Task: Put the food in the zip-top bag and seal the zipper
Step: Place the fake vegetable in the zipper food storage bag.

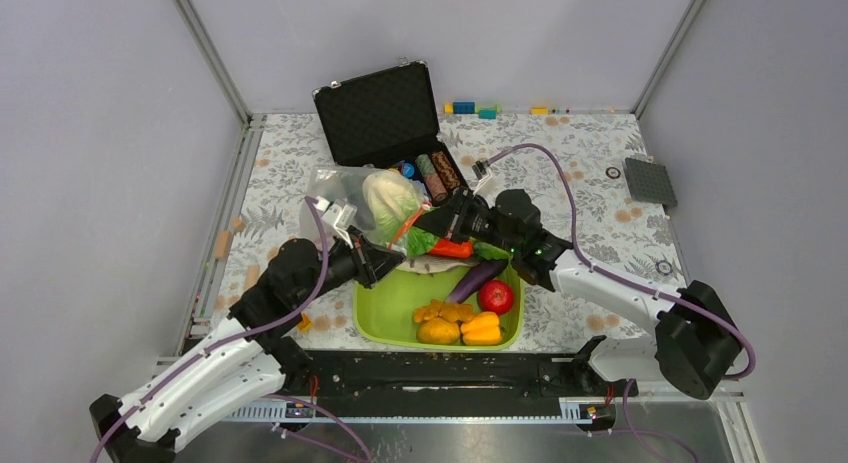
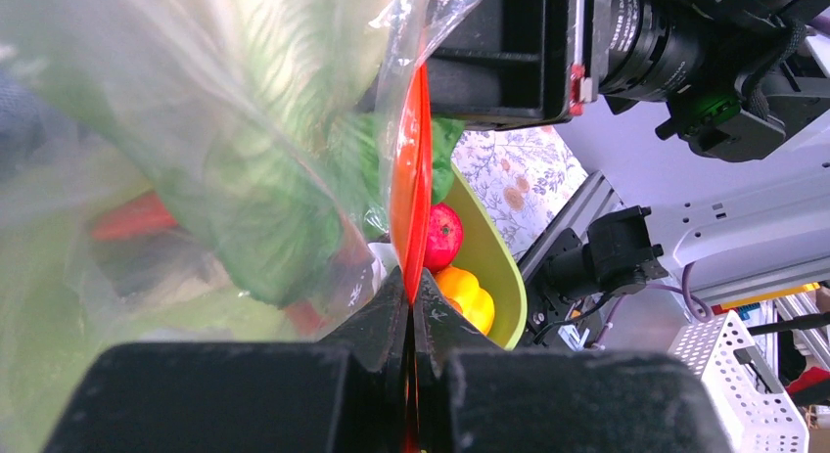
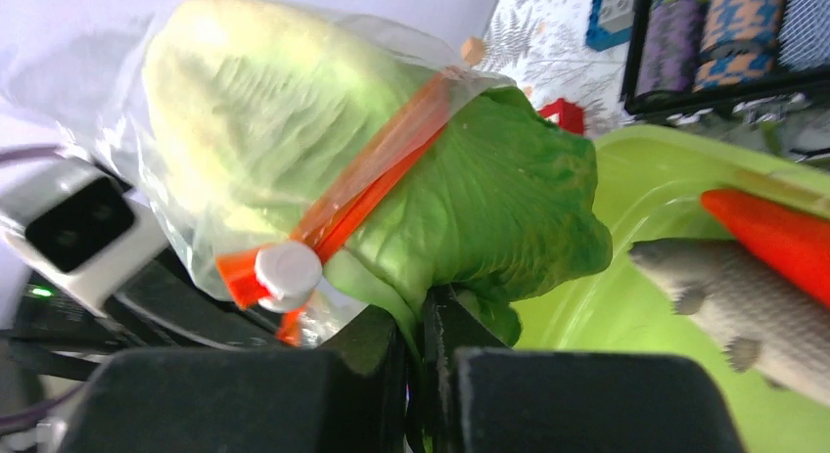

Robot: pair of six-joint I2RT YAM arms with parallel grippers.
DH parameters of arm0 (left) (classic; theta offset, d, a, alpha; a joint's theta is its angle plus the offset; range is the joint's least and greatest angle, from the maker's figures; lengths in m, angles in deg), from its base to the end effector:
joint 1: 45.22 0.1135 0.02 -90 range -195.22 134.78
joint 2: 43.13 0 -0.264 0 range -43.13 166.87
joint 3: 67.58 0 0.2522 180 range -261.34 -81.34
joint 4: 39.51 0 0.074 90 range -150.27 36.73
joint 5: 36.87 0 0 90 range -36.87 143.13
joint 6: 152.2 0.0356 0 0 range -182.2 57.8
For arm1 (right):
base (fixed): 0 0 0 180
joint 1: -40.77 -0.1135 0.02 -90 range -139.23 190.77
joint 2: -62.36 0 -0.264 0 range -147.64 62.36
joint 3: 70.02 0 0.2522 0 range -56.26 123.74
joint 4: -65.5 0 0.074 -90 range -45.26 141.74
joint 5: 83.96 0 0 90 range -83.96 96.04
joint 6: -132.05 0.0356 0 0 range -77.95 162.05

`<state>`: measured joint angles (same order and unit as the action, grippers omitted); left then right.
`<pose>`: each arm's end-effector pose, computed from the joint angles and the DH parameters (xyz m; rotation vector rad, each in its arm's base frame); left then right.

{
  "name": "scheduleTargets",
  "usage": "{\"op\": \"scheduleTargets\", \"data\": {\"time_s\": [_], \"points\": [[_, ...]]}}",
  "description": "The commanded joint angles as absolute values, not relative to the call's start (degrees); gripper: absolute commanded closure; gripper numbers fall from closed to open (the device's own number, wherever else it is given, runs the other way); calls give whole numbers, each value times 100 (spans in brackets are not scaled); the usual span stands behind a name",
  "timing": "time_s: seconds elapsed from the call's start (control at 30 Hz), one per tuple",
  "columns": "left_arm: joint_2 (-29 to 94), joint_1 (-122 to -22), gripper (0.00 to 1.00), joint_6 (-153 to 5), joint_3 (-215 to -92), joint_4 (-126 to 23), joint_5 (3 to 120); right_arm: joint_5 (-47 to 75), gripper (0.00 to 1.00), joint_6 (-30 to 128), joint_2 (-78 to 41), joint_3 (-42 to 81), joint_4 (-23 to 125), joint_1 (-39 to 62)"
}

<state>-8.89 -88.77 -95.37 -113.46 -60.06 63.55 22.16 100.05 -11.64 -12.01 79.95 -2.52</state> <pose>0.1090 -0.1125 0.2960 0.3125 1.8380 -1.1197 0.2100 0.2114 0.2949 -0.0159 1.8459 1.5407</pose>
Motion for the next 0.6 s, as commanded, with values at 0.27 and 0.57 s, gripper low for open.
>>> {"op": "scheduleTargets", "data": {"time_s": [0.27, 0.57], "points": [[390, -8888, 100, -9199, -12933, -5762, 6823, 853, 100, 6605, -1026, -476, 7572, -1240], [572, -8884, 100, -9028, -12187, -5416, 8441, 822, 100, 7531, -1051, -440, 8016, -1085]]}}
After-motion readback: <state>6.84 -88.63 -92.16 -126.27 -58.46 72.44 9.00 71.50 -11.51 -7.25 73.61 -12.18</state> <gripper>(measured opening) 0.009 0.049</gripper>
